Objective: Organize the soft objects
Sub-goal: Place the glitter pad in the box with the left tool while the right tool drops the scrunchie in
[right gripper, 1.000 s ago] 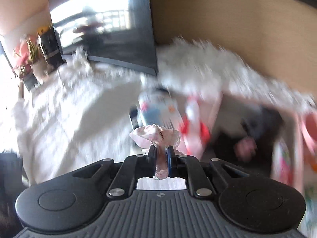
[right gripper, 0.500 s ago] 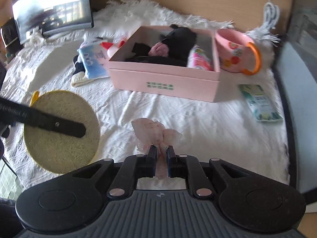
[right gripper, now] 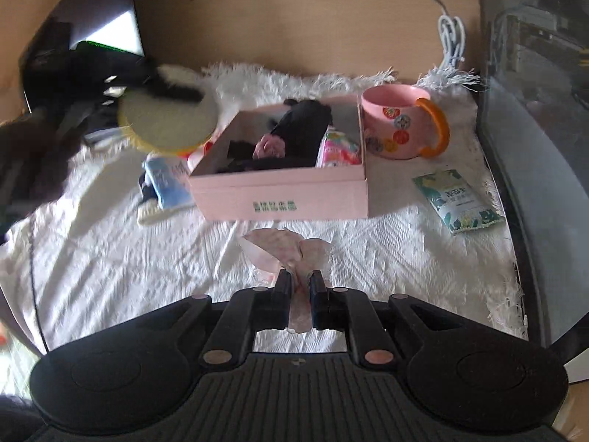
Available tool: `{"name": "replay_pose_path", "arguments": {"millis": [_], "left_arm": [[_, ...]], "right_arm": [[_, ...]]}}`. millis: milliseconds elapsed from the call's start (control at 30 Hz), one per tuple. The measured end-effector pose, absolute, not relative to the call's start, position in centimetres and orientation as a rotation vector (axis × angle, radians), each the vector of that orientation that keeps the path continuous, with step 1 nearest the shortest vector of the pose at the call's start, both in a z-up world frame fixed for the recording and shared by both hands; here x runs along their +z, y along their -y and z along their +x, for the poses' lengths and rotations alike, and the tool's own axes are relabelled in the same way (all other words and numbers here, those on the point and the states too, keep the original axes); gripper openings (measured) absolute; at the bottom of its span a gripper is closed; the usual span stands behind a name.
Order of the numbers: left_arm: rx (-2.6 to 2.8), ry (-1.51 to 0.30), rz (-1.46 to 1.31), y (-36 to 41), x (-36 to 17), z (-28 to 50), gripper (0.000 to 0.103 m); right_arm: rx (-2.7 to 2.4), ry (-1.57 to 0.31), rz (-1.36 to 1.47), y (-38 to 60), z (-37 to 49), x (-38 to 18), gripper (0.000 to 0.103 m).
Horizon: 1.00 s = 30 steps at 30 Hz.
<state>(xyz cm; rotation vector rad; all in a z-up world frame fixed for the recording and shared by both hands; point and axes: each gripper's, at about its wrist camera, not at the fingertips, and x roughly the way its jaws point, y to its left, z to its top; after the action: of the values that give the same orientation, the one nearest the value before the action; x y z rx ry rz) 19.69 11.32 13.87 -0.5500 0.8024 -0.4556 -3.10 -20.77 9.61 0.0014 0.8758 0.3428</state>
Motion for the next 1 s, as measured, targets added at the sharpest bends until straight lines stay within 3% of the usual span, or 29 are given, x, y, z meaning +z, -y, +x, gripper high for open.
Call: {"name": "replay_pose_path", "arguments": {"millis": [167,233,400,500,700,1000], "left_arm": [[-0.359,-0.851,-0.574,-8.5,11.8,26.8,0.02],[-0.268,-0.876,-0.465,-7.3,10.8,28.4,0.038],[-0.179,-0.759,-0.413,-9.0,12.4,27.4,0.036],[-0.249,-0.81,-0.461,-9.5,12.6,26.7,0.028],[-0.338,-0.968,-0.436,-6.4,9.2,26.5,0.026],[-0.342,-0.968,-0.459,-5.9,6.6,30.4,0.024]], "right_arm": [[0.325,-0.868,0.034,21.1,-2.6,9.3,0.01],[0.32,-0.858,0.019,21.1,-2.6,9.4,0.01],[0.31,-0.831,-0.019,21.6,-2.5,9.8,0.01],[0.309,-0.828,-0.02,21.8,-1.8,9.8,0.01],[0.324,-0.795,-0.037,21.3,0.1,10.5,0.01],[0.351,-0.73,-0.066,19.4,4.8,12.9,0.01]]}}
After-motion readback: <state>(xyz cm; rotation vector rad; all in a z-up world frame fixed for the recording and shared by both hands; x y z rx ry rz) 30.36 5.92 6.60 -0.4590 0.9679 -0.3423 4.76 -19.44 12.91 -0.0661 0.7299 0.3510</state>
